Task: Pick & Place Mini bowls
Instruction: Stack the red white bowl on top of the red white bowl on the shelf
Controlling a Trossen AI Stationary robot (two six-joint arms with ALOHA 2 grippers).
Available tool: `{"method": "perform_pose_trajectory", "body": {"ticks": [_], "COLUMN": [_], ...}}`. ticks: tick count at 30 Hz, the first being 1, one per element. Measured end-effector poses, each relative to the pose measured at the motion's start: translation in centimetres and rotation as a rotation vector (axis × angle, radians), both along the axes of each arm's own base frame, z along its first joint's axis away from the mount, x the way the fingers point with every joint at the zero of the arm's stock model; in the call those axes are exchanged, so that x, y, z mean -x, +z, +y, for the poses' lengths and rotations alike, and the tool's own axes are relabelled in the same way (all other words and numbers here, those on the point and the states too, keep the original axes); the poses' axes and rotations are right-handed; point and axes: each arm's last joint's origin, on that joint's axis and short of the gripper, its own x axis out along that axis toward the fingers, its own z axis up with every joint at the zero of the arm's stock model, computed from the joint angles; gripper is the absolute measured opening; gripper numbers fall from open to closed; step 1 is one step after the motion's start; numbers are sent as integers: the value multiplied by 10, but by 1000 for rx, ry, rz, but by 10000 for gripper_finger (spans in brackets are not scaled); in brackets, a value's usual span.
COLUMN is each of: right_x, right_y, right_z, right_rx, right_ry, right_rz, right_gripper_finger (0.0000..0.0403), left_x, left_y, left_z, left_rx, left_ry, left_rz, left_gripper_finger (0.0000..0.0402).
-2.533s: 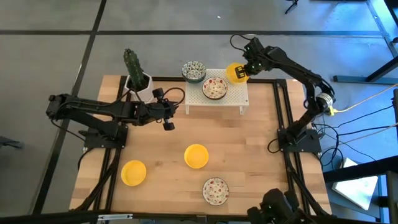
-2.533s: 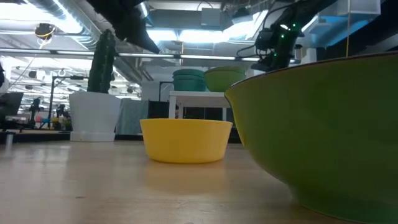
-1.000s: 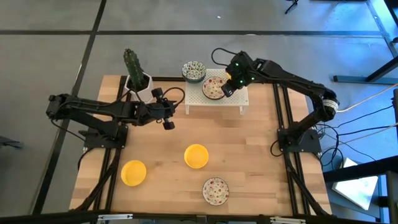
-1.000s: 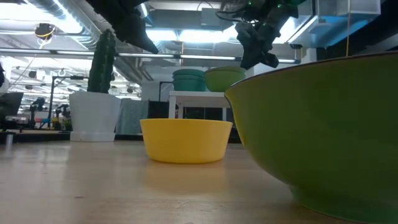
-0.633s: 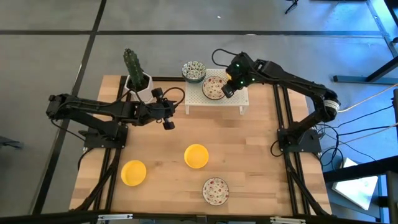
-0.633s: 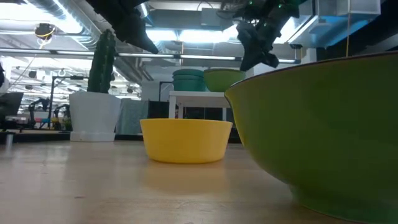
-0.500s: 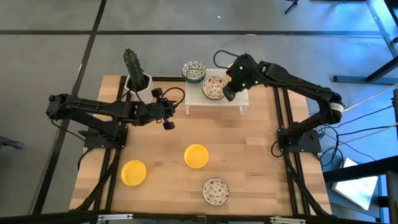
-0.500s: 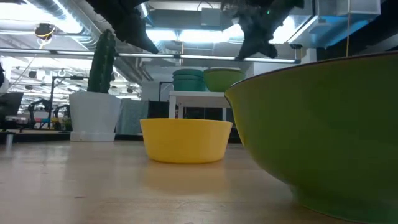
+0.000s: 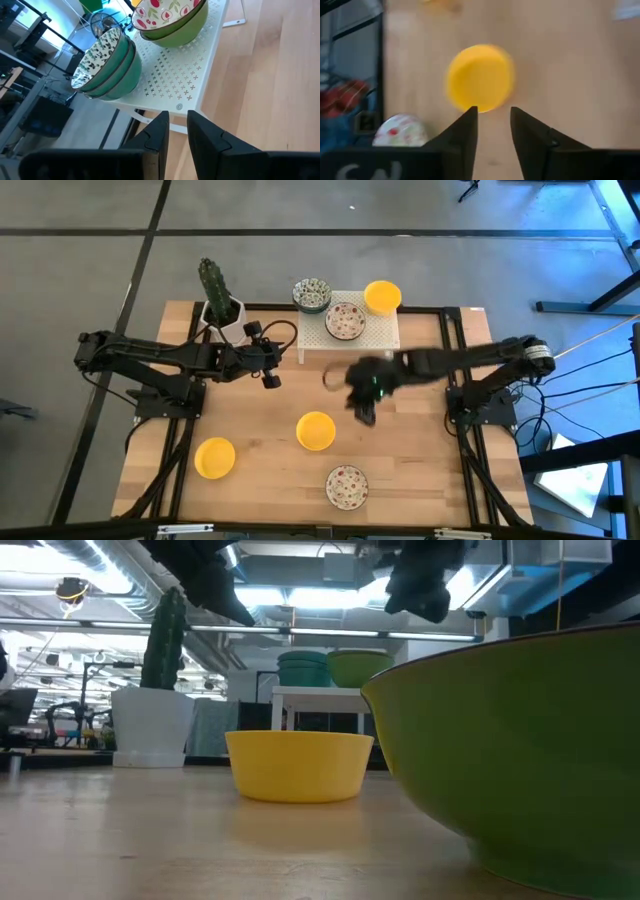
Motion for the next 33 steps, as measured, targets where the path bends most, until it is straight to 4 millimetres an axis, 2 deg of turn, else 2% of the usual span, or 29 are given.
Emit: {"method": "perform_pose_trajectory", "body": {"ticks": [5, 10, 18, 25, 29, 33], "right_x": [-4, -9, -22, -31, -34, -33], "right_y": [-38, -80, -120, -137, -135, -128], "right_z": [47, 77, 110, 124, 125, 123], "right_rx": [-48, -82, -152, -184, -179, -146], "right_ry": [106, 145, 203, 241, 235, 243], "right_rz": [-56, 9, 159, 227, 252, 292], "right_gripper_finger": [147, 155, 155, 152, 111, 23], "left_x": [0, -1, -1, -1, -1, -1], "left_y": [0, 1, 1, 1, 1, 1], "left_z": [0, 0, 0, 0, 0, 0], "left_rx": [15, 27, 35, 35, 35, 35], "left_ry": [11, 12, 16, 16, 16, 16], "left_rz": [-17, -32, -45, -45, -46, -45], "left_gripper_finger": [63, 69, 75, 73, 71, 70]}}
